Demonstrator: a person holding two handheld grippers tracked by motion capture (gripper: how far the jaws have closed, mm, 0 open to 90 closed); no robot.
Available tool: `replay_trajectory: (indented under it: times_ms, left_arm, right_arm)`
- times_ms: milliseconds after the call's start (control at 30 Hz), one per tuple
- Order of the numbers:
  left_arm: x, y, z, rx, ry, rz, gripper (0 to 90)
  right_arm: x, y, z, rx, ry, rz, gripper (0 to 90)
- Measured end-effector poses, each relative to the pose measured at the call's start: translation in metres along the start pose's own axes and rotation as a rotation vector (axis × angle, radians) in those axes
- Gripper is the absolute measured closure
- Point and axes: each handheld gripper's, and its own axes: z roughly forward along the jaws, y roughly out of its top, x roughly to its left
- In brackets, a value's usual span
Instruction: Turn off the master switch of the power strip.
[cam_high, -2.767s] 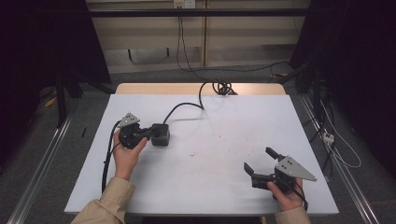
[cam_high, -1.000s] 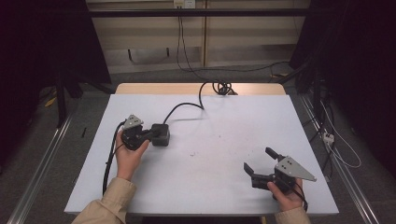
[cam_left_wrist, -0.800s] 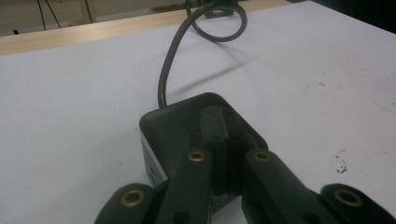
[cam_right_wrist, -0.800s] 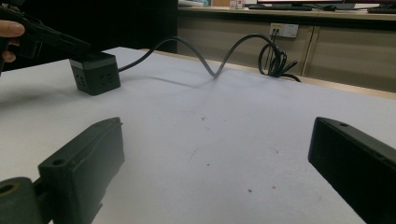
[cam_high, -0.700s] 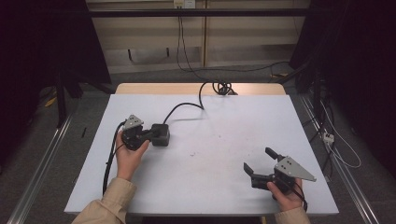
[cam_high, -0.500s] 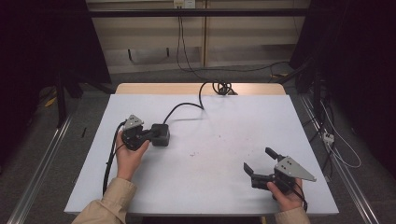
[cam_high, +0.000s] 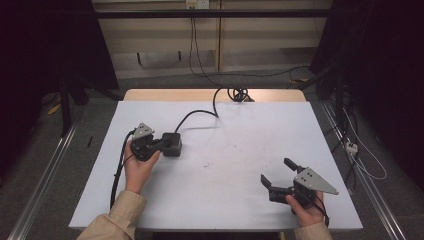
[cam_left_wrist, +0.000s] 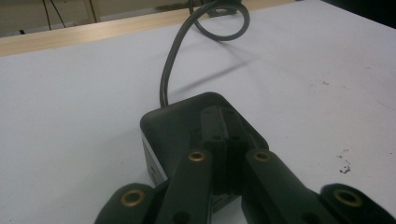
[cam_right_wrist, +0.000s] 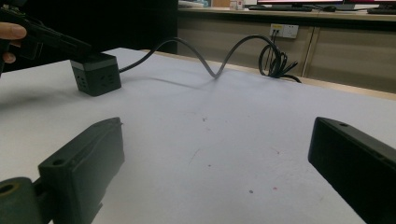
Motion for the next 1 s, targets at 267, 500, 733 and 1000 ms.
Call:
replay_trajectory:
  times_ms: [267,500,733,1000]
  left_arm:
    - [-0.0004,0.0004,0.0001,0.004,0.003,-0.004,90.0]
    - [-0.0010,0.0007,0.0000,0.008,0.007,0.001,90.0]
    - [-0.0018,0.0004,0.0009,0.007,0.014,-0.005,90.0]
    - [-0.0017,0.0002,0.0008,0.007,0.013,-0.009,90.0]
  right_arm:
    - [0.0000,0.0000,0.0000,0.000,0.001,0.000,3.1]
    - [0.0002,0.0001,-0.0003,-0.002,0.000,0.002,3.1]
    - [-0.0002,0.0000,-0.0003,-0.003,0.001,0.002,3.1]
    - [-0.0006,-0.0002,-0.0002,-0.003,-0.001,0.002,3.1]
